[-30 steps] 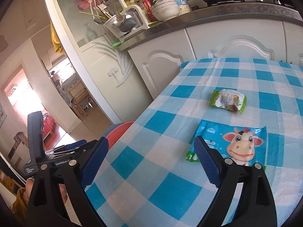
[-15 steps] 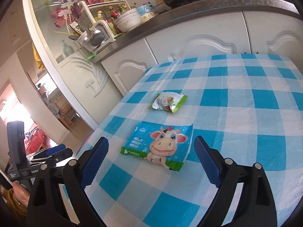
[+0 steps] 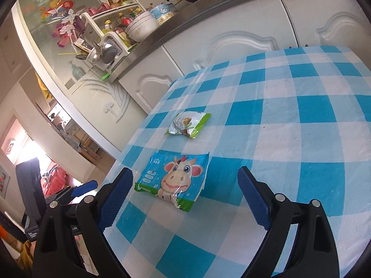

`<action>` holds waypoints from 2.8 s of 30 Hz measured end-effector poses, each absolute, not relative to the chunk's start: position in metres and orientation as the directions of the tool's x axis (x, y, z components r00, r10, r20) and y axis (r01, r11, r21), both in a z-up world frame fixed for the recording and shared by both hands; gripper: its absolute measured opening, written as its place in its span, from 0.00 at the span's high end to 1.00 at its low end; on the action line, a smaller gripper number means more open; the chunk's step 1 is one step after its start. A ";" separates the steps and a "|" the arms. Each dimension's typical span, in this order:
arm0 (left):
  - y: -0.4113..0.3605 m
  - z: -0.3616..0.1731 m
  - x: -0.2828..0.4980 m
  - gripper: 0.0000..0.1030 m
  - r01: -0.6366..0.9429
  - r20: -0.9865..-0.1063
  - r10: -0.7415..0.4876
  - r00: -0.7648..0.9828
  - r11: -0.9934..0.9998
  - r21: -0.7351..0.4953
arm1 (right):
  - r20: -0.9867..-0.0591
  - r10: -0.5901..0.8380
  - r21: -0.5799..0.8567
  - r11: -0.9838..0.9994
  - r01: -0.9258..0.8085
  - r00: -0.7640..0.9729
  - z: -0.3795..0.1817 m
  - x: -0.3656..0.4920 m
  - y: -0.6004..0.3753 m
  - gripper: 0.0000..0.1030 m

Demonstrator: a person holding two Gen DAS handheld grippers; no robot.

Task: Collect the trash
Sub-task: 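Move both tools back over the table toward the cow-print pack and green wrapper, then grasp the green-and-white wrapper with the left tool while the right tool grasps the cow-print pack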

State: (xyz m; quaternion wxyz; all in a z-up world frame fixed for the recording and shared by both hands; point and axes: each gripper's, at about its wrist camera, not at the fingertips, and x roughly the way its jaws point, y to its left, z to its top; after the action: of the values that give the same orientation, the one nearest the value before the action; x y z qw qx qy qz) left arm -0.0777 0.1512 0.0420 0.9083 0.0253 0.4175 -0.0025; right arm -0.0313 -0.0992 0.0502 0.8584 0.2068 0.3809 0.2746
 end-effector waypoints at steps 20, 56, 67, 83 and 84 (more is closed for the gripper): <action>0.080 0.016 0.008 0.19 0.073 -0.801 0.083 0.593 0.985 0.156 | -0.513 0.590 0.594 0.769 -0.238 0.624 0.048 -0.018 -0.155 0.11; 0.072 0.018 0.078 0.40 0.119 -0.779 -0.136 0.612 0.990 -0.079 | -0.764 0.327 0.254 0.945 -0.207 0.557 0.023 0.023 -0.132 0.08; 0.060 0.018 0.066 0.57 0.151 -0.766 -0.176 0.619 0.983 -0.103 | -0.707 0.455 0.439 0.883 -0.169 0.541 0.023 0.017 -0.160 0.08; 0.025 0.013 0.017 0.58 0.246 -0.762 -0.252 0.596 0.961 -0.126 | -0.325 0.748 0.865 0.483 -0.138 0.579 0.013 0.016 -0.204 0.46; 0.024 0.013 0.015 0.58 0.246 -0.760 -0.253 0.598 0.961 -0.126 | -0.293 0.763 0.877 0.454 -0.155 0.576 0.013 0.017 -0.204 0.47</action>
State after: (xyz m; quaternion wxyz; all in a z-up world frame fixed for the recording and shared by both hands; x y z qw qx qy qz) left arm 0.0151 0.0245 0.0131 0.8939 -0.0041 0.4260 -0.1397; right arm 0.0165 -0.2037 0.0129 0.7763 0.4307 0.3526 0.2957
